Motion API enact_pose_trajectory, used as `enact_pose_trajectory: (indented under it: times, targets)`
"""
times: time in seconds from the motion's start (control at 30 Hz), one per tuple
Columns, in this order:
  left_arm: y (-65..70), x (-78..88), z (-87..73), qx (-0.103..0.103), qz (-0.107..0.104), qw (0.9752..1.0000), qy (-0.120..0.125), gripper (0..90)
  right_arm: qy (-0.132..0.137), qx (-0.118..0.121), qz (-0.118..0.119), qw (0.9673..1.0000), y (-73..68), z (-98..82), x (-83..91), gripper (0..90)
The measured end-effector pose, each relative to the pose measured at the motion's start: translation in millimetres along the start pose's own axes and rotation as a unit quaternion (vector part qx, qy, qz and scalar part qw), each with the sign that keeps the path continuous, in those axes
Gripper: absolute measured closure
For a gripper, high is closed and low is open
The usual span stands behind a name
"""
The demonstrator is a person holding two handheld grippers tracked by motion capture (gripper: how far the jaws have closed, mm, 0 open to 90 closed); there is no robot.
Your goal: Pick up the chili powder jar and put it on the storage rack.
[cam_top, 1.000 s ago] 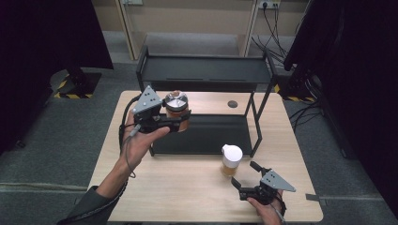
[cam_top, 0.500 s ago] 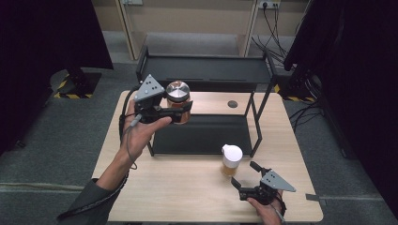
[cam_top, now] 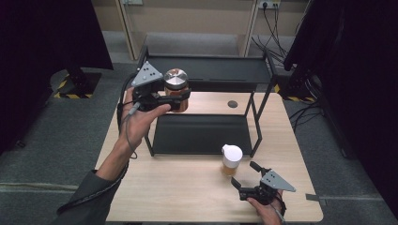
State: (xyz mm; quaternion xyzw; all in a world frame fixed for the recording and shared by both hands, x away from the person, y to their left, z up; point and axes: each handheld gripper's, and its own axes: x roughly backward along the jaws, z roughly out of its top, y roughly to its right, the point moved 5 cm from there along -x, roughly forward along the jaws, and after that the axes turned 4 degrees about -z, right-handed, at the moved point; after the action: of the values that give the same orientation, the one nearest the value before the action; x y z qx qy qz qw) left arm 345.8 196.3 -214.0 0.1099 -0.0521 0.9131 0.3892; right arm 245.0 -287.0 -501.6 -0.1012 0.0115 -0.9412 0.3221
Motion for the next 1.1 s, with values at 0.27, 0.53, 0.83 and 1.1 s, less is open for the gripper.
enact_pose_trajectory:
  times: [0.27, 0.53, 0.83, 1.1]
  targets:
    - [-7.9, -3.2, 12.3, 0.009, 0.016, 0.9998, 0.007, 30.3, 0.000, 0.000, 0.001, 1.0000, 0.0, 0.1, 0.1, 0.4]
    - [-14.6, -8.5, 24.8, 0.015, 0.025, 0.9996, 0.006, 30.3, 0.000, 0.000, 0.001, 1.0000, 0.4, 0.0, 0.3, 0.4]
    - [-19.6, -16.1, 33.2, 0.019, 0.036, 0.9991, 0.005, 30.3, 0.000, -0.001, 0.001, 1.0000, 0.6, 0.1, 0.4, 0.4]
    - [-22.8, -26.3, 39.8, 0.024, 0.050, 0.9985, 0.004, 30.3, 0.000, 0.000, 0.003, 1.0000, 0.7, -0.1, 0.2, 0.4]
